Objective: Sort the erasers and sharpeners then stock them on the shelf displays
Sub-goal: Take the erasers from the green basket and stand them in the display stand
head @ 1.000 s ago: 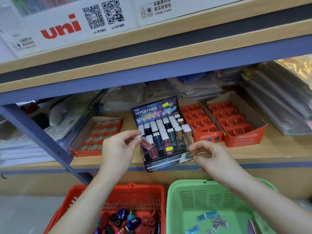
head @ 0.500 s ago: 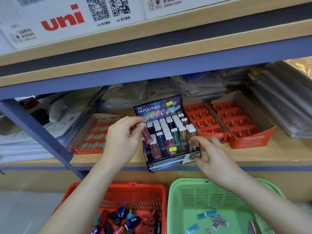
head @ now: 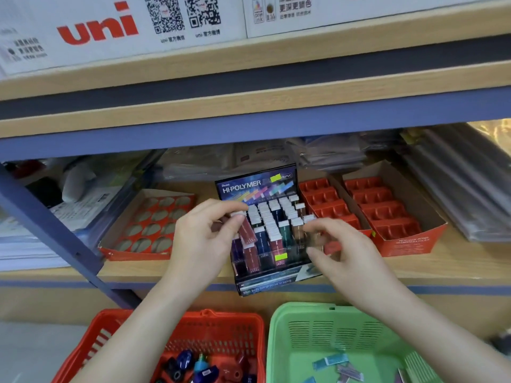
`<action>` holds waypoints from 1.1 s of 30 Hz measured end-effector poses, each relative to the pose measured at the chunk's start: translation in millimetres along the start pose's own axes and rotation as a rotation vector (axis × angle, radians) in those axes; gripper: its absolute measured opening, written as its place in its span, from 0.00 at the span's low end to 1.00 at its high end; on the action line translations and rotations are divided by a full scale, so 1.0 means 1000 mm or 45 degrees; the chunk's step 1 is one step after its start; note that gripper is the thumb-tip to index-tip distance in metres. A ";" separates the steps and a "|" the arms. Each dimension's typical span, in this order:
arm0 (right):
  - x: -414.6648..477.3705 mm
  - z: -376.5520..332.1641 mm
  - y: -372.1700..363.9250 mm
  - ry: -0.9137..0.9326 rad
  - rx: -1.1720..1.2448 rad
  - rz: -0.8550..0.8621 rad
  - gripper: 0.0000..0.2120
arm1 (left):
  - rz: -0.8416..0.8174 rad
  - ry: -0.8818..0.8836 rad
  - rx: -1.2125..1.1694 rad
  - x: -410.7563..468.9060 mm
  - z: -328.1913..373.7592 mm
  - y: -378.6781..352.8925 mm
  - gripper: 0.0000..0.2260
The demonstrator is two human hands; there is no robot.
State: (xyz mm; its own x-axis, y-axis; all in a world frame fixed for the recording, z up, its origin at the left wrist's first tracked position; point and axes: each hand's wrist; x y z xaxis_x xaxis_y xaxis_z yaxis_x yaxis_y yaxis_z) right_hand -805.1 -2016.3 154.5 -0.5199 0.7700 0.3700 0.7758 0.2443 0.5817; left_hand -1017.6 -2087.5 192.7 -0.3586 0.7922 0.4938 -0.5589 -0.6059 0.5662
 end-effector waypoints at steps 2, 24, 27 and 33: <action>0.017 -0.015 -0.005 -0.011 0.166 -0.077 0.16 | -0.061 0.040 -0.098 0.000 0.012 -0.009 0.08; 0.059 0.004 -0.003 -0.377 0.643 0.280 0.06 | -0.293 0.333 0.336 0.004 -0.044 -0.010 0.07; 0.066 0.001 0.000 -0.404 0.658 0.273 0.07 | -0.114 0.425 0.026 0.011 -0.044 -0.005 0.13; 0.073 -0.001 0.001 -0.524 0.875 0.239 0.10 | -0.102 0.442 -0.374 0.037 -0.020 -0.012 0.11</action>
State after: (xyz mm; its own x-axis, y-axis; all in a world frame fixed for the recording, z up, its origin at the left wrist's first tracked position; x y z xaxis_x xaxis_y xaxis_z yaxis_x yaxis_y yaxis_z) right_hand -842.9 -1960.4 182.8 -0.2906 0.9558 0.0438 0.9521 0.2935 -0.0861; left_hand -1039.6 -2049.3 191.4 -0.5069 0.8435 0.1778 -0.7651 -0.5353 0.3578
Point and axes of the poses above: each hand's wrist, its own x-axis towards the middle knuckle, its own y-axis out of the back of the hand, z = x × y, and after that the axes turned 6 degrees about y, right-handed
